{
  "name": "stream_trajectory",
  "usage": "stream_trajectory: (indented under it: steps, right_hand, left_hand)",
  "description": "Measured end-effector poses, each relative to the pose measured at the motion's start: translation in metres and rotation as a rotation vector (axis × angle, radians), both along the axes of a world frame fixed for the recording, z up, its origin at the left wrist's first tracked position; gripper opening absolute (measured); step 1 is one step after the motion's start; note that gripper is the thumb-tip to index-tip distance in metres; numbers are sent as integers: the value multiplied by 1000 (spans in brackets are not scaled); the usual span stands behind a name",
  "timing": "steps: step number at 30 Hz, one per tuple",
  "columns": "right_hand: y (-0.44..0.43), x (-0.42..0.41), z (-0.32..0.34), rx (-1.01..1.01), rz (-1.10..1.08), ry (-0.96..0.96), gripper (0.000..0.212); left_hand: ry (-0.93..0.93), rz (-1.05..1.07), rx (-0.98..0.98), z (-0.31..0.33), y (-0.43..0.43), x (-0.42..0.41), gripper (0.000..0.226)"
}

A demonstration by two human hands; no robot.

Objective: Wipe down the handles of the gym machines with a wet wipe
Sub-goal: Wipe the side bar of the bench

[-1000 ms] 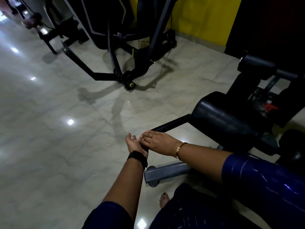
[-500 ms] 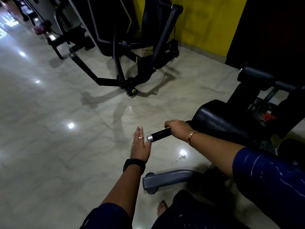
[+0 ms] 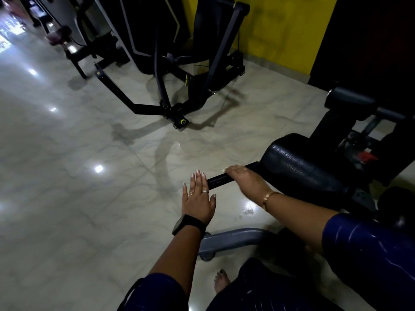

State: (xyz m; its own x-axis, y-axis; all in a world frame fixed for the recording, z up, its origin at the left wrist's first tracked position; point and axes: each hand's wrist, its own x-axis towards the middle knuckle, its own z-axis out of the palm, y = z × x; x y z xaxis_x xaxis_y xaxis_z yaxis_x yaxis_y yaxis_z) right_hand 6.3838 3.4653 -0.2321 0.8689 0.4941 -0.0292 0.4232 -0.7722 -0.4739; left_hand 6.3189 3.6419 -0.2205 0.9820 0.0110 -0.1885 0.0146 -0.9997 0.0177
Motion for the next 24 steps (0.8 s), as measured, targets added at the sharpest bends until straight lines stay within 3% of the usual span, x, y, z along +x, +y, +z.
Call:
stream_trajectory:
  steps: [2,5,10,13,16,18,20,22,24]
  right_hand:
    - [-2,0,-3,-79,-101,-11,56]
    - [24,-14,1,-8,-205,-19,54]
    - [60,-48,-12,207,-35,-130,64]
    - [34,-45,-26,117,30,-325,68]
    - [4,-38,-43,144,-92,-299,80]
    - [10,-46,-40,383,-322,-150,71]
    - [33,-58,-29,736,-786,141,53]
    - [54,-63,-18,926,-1235,515,39]
    - [66,-60,-14,1141,-1356,904,27]
  left_hand:
    - [2,11,8,-2,-2,-1,74]
    - [48,-2,41,-1,-4,-2,76]
    - [50,28,91,-1,-8,-1,66]
    - [47,22,58,-1,-8,-2,66]
    - [39,22,20,-1,-6,-3,71]
    - [63,14,53,0,-6,-3,78]
    - [74,6,75,1,-7,-4,82]
    - [83,-6,90,3,-6,-3,82]
    - [105,-23,94,5,-5,-2,81]
